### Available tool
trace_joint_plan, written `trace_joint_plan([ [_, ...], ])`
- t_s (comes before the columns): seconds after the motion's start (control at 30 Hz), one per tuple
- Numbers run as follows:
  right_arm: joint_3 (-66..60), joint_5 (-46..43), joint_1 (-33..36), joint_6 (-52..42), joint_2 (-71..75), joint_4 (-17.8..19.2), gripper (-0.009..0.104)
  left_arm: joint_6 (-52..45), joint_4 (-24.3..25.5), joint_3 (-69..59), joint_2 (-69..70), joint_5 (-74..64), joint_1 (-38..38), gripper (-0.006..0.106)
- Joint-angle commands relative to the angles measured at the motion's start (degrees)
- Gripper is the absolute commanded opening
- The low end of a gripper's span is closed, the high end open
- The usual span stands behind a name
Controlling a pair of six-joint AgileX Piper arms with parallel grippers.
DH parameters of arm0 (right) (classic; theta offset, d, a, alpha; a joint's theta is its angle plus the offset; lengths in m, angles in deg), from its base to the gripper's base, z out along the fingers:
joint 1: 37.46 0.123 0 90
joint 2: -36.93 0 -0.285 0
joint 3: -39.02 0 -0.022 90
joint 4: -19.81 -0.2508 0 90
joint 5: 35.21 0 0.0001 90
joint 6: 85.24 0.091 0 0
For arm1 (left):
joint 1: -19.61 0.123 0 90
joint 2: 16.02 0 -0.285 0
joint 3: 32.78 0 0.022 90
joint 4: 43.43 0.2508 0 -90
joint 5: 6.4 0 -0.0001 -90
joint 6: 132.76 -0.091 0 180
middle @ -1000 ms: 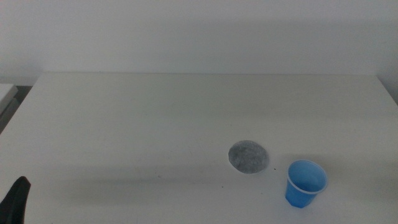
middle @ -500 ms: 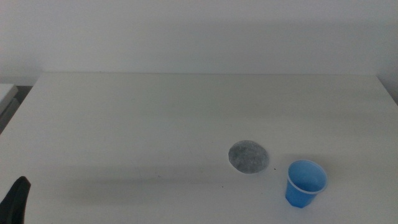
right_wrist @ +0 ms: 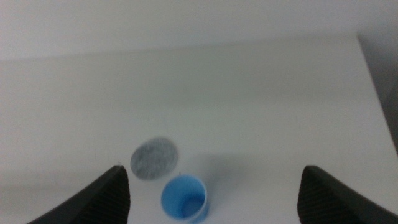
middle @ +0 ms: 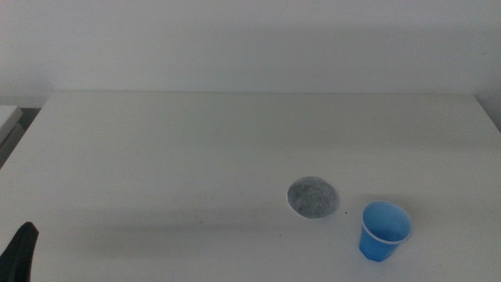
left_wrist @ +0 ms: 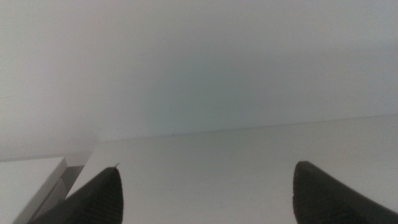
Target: Place an empty cup on a cup mat.
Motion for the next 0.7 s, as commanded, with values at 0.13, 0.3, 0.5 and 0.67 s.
trace_joint_plan([
  [0.13,1.35,3.31,-0.23,3.46,-7.79,0.51,0.093,0.16,-0.39,0.02,0.21,0.7,-0.03,0.094],
  [0.3,0.23,3.31,0.78,0.79,-16.26,-6.11,0.093,0.16,-0.39,0.02,0.21,0.7,-0.03,0.094],
  [0.5,-7.9,2.03,6.29,6.93,-25.78,-1.35,0.093,0.16,-0.39,0.02,0.21,0.7,-0.03,0.094],
  [0.67,-8.95,-0.88,9.05,7.92,-34.31,-0.06,0.093,0.16,-0.39,0.02,0.21,0.7,-0.03,0.094],
])
